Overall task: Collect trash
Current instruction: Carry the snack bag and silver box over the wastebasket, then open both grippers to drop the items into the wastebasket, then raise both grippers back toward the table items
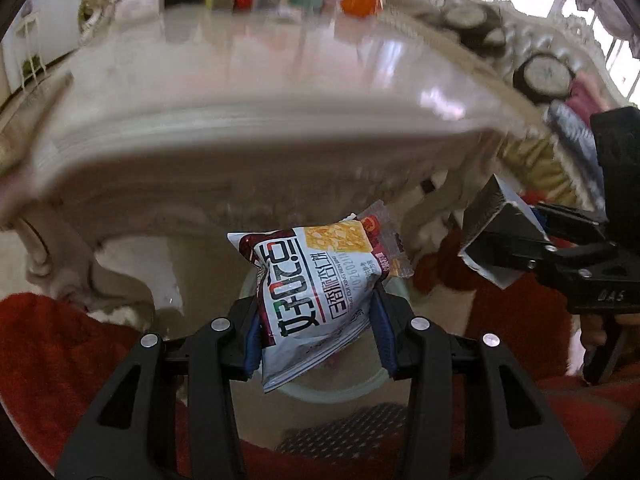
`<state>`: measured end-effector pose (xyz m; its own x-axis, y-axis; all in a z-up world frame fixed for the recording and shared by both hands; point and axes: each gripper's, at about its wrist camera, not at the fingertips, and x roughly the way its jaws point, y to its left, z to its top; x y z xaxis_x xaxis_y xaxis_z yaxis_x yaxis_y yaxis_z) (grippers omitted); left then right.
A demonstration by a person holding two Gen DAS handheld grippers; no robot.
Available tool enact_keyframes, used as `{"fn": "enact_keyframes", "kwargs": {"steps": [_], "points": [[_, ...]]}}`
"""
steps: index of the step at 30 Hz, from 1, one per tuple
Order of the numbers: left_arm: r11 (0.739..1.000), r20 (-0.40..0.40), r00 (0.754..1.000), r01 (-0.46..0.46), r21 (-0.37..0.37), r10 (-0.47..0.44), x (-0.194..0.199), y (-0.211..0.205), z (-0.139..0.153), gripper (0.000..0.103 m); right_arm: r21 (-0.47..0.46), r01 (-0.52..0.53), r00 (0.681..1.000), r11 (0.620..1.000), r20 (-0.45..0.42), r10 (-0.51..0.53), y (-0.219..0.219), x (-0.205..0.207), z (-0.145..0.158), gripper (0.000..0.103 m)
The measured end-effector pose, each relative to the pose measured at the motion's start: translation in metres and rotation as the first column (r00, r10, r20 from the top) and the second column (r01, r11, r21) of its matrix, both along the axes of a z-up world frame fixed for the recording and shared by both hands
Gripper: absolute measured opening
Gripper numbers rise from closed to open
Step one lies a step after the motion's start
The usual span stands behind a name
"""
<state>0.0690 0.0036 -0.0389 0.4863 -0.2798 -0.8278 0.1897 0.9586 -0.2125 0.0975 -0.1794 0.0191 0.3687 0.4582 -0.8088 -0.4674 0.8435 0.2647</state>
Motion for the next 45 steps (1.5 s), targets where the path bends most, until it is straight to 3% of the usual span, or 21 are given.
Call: {"fn": "enact_keyframes", "kwargs": {"steps": [5,8,12,17,21,27,36,42,45], "points": [[1.0,-0.1,0.995,0.016,0.015,-0.015,0.013,-0.013,-0.061,0.046,-0.158,0.008,0.997,0.987,-0.07,-0.02,0.015,0.015,-0.078,0.058],[1.0,-0.155,0.988,0.01,-0.002,-0.01,0.022,-0.02,-0.091,0.061,-0.196,0.004,0.997,0.981,-0.071,-0.018,0.021,0.013,-0.103,0.06],[0.997,-0.173,0.985,-0.008,0.08,0.021,0.025,-0.02,-0.114,0.077,-0.25,0.022,0.99,0.968,-0.128,-0.056,0.013,0.014,-0.128,0.066],[0.994,-0.187,0.976,-0.105,0.033,0.11,0.026,-0.001,-0.118,0.077,-0.227,0.114,0.978,0.967,-0.146,-0.15,-0.004,0.023,-0.132,0.067],[0.989,-0.214,0.966,-0.142,0.03,0.145,0.03,0.004,-0.123,0.077,-0.235,0.125,0.966,0.964,-0.194,-0.172,-0.002,0.027,-0.146,0.067],[0.991,-0.223,0.968,-0.101,0.092,0.119,0.033,-0.005,-0.13,0.077,-0.251,0.117,0.96,0.961,-0.217,-0.174,0.003,0.029,-0.155,0.067],[0.991,-0.254,0.964,-0.049,0.126,0.08,0.037,-0.015,-0.142,0.077,-0.245,0.102,0.947,0.964,-0.272,-0.17,0.005,0.034,-0.167,0.067],[0.994,-0.235,0.969,-0.051,0.097,0.073,0.038,-0.014,-0.138,0.077,-0.216,0.093,0.956,0.972,-0.253,-0.148,0.008,0.032,-0.159,0.067],[1.0,-0.193,0.981,-0.008,0.012,0.01,0.026,-0.014,-0.113,0.077,-0.116,0.031,0.964,0.993,-0.258,-0.06,0.009,0.019,-0.129,0.067]]}}
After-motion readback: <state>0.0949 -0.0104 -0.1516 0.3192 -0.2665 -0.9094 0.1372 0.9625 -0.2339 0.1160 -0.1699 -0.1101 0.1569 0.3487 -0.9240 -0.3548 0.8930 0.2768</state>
